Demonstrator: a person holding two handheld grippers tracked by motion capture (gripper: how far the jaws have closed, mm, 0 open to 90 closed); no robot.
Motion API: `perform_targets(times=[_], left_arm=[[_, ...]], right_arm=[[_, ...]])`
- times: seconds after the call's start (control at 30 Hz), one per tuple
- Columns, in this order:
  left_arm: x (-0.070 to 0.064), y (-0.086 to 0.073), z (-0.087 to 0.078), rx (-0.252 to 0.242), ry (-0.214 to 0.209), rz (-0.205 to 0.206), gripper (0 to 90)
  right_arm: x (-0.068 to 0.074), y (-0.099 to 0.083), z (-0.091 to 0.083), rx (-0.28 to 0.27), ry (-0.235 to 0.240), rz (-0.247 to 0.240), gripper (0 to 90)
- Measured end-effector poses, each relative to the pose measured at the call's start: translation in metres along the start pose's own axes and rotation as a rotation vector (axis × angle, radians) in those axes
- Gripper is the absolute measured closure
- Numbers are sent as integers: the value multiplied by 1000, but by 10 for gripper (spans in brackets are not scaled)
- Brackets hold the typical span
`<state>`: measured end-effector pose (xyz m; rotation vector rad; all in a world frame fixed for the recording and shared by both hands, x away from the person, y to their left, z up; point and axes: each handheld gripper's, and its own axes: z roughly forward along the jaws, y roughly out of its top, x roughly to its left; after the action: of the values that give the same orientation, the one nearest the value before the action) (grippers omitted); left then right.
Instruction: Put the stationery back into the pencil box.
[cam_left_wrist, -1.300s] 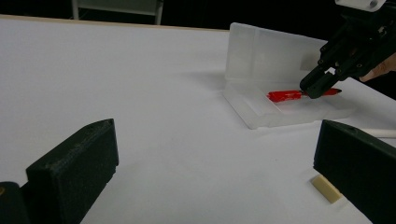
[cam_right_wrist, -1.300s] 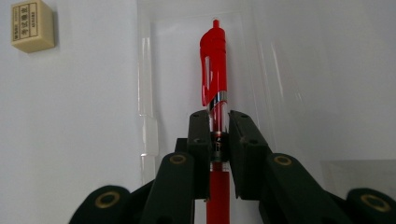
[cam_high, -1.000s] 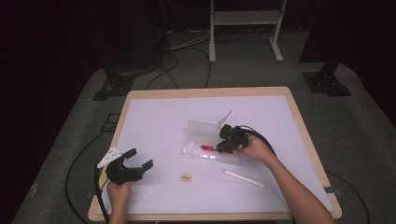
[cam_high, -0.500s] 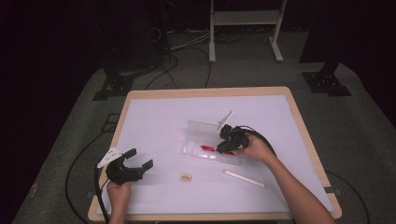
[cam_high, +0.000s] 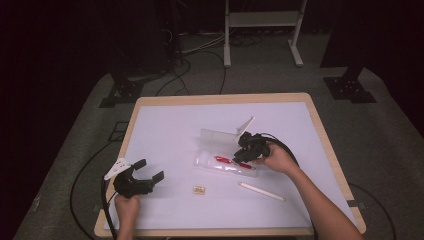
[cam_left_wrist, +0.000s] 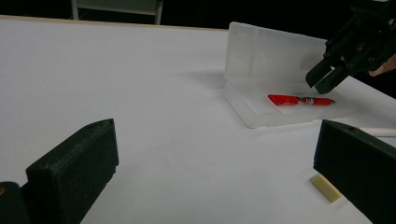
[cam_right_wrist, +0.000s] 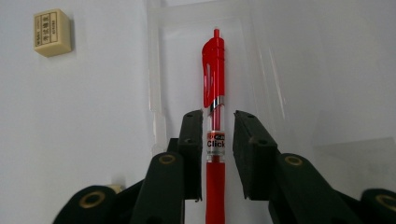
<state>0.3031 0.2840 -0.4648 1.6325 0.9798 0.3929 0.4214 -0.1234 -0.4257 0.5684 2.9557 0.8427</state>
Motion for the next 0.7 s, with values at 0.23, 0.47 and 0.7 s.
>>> perform_targets(times=[0.23, 0.47, 0.7], left_arm=[[0, 0, 0, -1, 1, -3, 0], [0, 0, 0, 1, 0, -1, 0], [0, 0, 0, 1, 1, -3, 0]], right_arm=[[2, -4, -11, -28, -6, 1, 662], [5, -13, -18, -46, -1, 19, 638], [8, -20, -24, -56, -2, 20, 616]])
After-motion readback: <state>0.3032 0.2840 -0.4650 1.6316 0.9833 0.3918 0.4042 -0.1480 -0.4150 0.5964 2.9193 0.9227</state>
